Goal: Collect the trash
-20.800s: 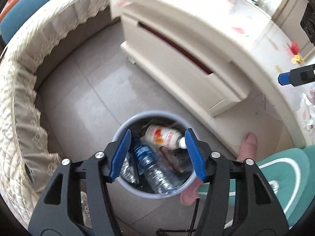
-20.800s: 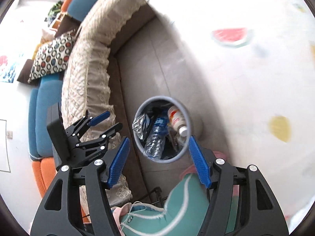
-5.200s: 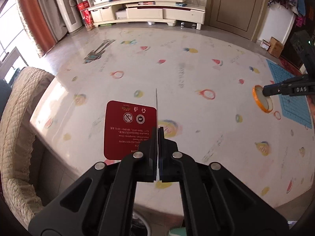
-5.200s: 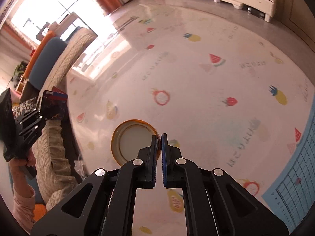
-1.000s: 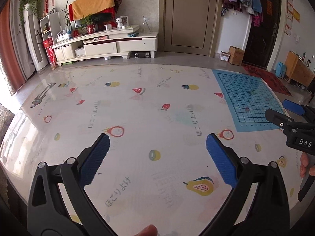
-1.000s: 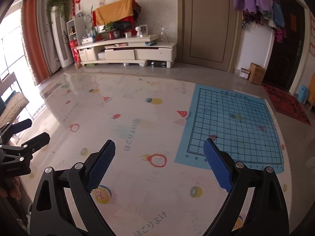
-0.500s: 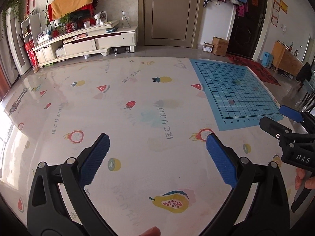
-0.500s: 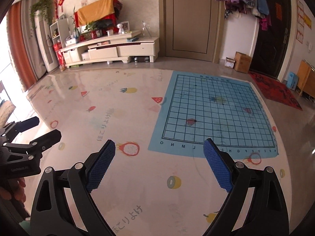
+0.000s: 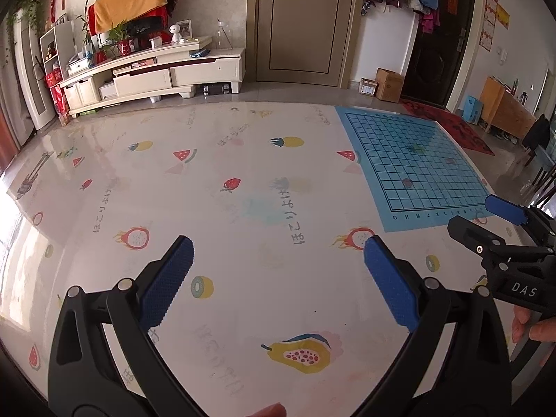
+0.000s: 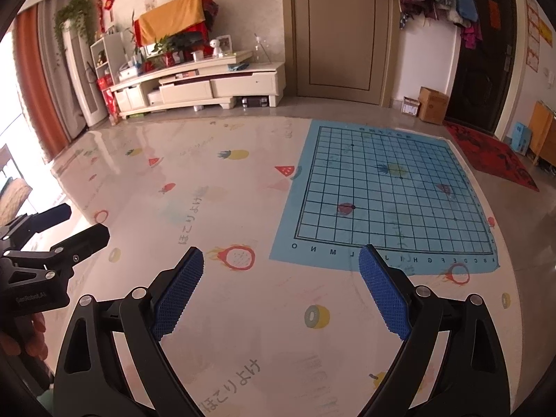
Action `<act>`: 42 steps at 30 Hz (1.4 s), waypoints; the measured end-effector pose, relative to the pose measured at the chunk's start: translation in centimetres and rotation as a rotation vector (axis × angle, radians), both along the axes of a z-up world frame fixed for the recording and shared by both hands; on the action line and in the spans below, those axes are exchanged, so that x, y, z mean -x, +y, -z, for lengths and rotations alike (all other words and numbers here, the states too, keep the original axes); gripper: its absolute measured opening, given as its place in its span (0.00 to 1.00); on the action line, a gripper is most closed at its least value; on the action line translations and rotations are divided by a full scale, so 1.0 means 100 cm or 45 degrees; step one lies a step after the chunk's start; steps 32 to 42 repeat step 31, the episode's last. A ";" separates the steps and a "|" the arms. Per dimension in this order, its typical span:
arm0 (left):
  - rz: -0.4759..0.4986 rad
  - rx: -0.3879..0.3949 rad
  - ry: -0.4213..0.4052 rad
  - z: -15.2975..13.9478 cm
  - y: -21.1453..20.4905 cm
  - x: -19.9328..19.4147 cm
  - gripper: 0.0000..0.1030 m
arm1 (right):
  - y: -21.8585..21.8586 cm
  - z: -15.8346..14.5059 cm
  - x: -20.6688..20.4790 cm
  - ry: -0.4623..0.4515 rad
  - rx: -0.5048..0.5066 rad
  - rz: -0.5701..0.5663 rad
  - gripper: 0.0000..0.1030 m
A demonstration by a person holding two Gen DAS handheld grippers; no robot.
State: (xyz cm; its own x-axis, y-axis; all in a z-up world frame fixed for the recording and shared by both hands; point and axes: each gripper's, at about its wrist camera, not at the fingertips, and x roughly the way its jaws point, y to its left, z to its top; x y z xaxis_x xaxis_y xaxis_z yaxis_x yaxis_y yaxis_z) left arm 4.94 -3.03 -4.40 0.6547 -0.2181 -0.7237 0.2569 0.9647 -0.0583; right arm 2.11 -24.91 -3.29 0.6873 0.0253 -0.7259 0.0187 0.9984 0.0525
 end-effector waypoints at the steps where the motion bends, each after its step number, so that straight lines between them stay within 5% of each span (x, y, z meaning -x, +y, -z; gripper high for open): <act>1: -0.002 0.000 0.004 0.001 0.001 -0.001 0.93 | 0.000 0.001 -0.001 0.001 0.000 0.000 0.87; 42: -0.039 0.023 0.074 0.020 0.007 -0.012 0.93 | 0.006 0.010 -0.010 0.033 -0.020 -0.052 0.87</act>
